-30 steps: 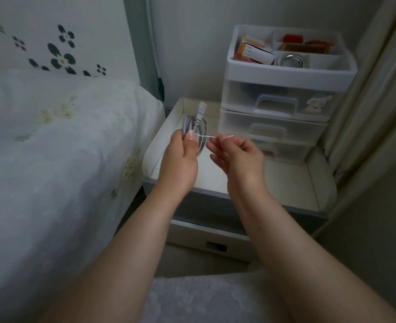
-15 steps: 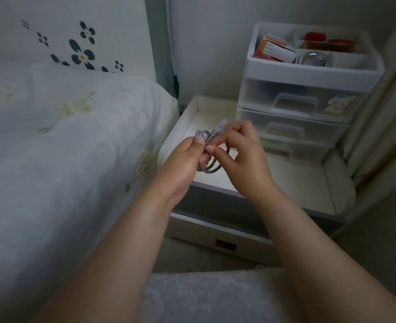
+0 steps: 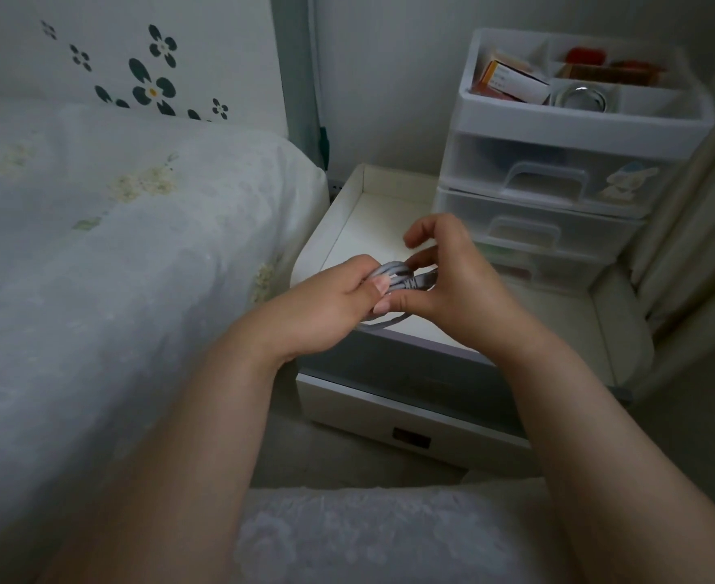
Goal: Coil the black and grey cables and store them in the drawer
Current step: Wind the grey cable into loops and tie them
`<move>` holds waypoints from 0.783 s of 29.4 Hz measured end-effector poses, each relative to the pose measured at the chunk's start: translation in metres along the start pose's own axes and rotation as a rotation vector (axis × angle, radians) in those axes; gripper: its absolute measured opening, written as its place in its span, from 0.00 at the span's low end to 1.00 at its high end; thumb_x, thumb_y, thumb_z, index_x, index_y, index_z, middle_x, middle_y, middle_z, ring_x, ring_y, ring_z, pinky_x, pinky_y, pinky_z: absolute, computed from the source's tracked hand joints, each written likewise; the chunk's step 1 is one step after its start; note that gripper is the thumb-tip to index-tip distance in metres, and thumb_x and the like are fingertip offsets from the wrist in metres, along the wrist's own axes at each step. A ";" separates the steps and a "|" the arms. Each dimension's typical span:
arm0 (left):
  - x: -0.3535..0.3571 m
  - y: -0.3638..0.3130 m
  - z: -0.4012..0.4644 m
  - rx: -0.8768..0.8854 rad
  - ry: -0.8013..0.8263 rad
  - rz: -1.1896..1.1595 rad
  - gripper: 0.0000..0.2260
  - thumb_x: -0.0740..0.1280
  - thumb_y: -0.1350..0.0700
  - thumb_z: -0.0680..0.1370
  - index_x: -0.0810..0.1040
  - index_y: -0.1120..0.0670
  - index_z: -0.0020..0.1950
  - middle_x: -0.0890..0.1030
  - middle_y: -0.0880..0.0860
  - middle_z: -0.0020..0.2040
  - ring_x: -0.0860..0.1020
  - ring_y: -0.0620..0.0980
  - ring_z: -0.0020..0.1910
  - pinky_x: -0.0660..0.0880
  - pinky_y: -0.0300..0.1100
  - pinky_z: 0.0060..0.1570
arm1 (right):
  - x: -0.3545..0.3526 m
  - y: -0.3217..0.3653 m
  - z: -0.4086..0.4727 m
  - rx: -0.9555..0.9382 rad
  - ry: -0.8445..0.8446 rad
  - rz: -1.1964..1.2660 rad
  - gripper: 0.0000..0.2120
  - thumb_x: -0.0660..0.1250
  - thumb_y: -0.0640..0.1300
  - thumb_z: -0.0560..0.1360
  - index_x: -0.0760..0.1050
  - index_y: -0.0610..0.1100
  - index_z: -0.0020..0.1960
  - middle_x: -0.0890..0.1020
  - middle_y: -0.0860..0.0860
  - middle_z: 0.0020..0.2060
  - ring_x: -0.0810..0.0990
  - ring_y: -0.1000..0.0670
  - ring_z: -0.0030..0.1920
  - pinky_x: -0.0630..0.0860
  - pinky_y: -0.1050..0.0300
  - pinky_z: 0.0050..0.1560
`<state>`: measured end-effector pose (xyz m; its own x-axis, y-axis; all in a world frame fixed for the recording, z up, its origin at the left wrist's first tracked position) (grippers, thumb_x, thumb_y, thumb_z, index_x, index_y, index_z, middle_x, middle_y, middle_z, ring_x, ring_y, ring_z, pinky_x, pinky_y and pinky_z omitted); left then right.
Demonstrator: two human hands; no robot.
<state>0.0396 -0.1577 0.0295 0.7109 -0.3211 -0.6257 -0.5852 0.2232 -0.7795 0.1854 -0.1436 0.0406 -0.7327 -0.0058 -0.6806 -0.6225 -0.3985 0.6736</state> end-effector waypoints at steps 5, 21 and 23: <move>-0.001 0.002 0.005 0.012 -0.004 -0.238 0.12 0.56 0.48 0.82 0.74 0.49 0.43 0.76 0.43 0.35 0.75 0.43 0.39 0.73 0.50 0.51 | -0.006 0.018 -0.005 -0.303 -0.078 -0.104 0.16 0.73 0.52 0.68 0.78 0.47 0.52 0.78 0.59 0.43 0.77 0.57 0.45 0.76 0.56 0.48; 0.001 0.005 0.010 -0.072 -0.090 -0.396 0.14 0.62 0.58 0.81 0.79 0.50 0.37 0.76 0.44 0.30 0.72 0.43 0.33 0.72 0.37 0.40 | 0.000 0.003 -0.002 0.066 -0.066 0.231 0.08 0.75 0.44 0.67 0.78 0.52 0.43 0.80 0.50 0.41 0.77 0.50 0.39 0.78 0.55 0.44; 0.000 0.004 0.010 -0.068 -0.103 -0.447 0.14 0.62 0.59 0.81 0.79 0.51 0.37 0.76 0.45 0.30 0.72 0.43 0.31 0.72 0.36 0.38 | -0.002 0.007 -0.002 -0.042 -0.120 0.170 0.06 0.75 0.44 0.67 0.79 0.49 0.41 0.78 0.52 0.40 0.77 0.56 0.40 0.76 0.62 0.43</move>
<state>0.0412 -0.1477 0.0264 0.9324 -0.2780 -0.2308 -0.2341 0.0218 -0.9720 0.1832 -0.1479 0.0464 -0.8553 0.0323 -0.5172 -0.4770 -0.4392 0.7613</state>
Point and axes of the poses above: each hand's wrist, its own z-axis towards the middle knuckle, its own x-axis out of the palm, y = z × x, the point moved 4 cm from there along z, towards the middle knuckle
